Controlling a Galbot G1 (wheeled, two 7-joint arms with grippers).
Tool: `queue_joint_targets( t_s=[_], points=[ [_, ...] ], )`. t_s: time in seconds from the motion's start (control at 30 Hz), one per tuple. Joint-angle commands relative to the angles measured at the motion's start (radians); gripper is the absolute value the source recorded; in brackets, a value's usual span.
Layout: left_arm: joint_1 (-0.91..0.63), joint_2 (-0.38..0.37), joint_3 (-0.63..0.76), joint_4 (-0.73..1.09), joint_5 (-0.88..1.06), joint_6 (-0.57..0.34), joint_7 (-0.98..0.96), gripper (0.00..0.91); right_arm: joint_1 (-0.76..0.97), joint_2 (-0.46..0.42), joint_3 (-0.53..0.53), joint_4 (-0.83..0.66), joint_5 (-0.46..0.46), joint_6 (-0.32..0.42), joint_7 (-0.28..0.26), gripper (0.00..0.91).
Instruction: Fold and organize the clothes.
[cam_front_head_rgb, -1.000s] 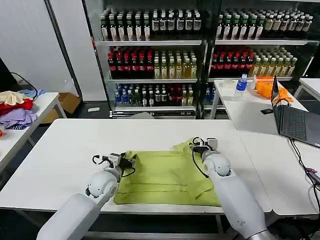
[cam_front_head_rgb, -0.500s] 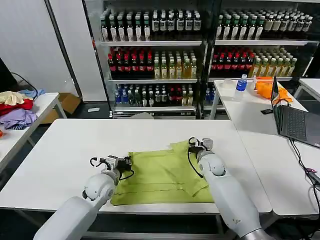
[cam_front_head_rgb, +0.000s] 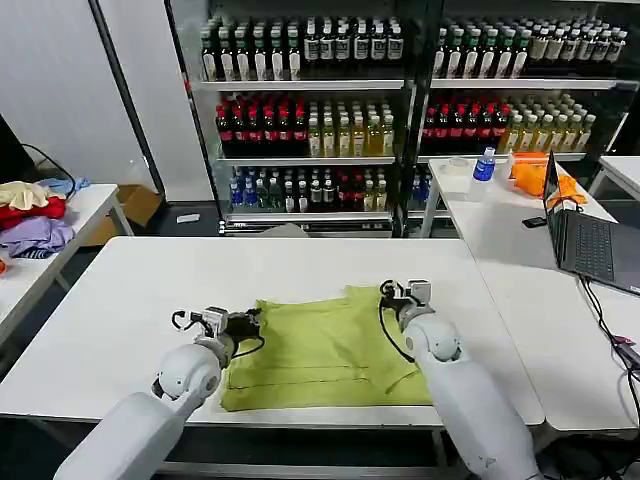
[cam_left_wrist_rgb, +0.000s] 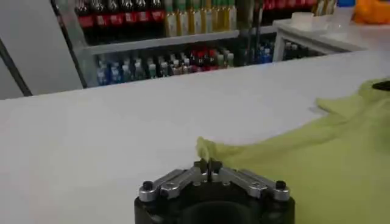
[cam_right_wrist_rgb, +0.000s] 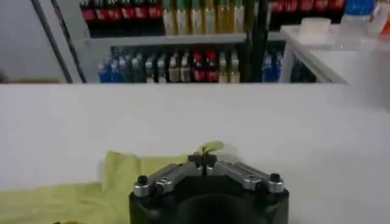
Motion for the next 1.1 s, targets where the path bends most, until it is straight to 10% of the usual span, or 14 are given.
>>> queue_joint_targets(
  t_s=[0.03, 1.1],
  points=[
    [0.053, 0.043, -0.061, -0.154, -0.064, 0.018, 0.006, 0.02, -0.1, -0.072, 0.046, 0.221, 0.0, 0.003, -0.003, 0.0],
    [0.361, 0.088, -0.131, -0.274, 0.087, 0.027, 0.001, 0.02, -0.587, -0.041, 0.262, 0.454, -0.097, 0.029, -0.041, 0.0]
  ],
)
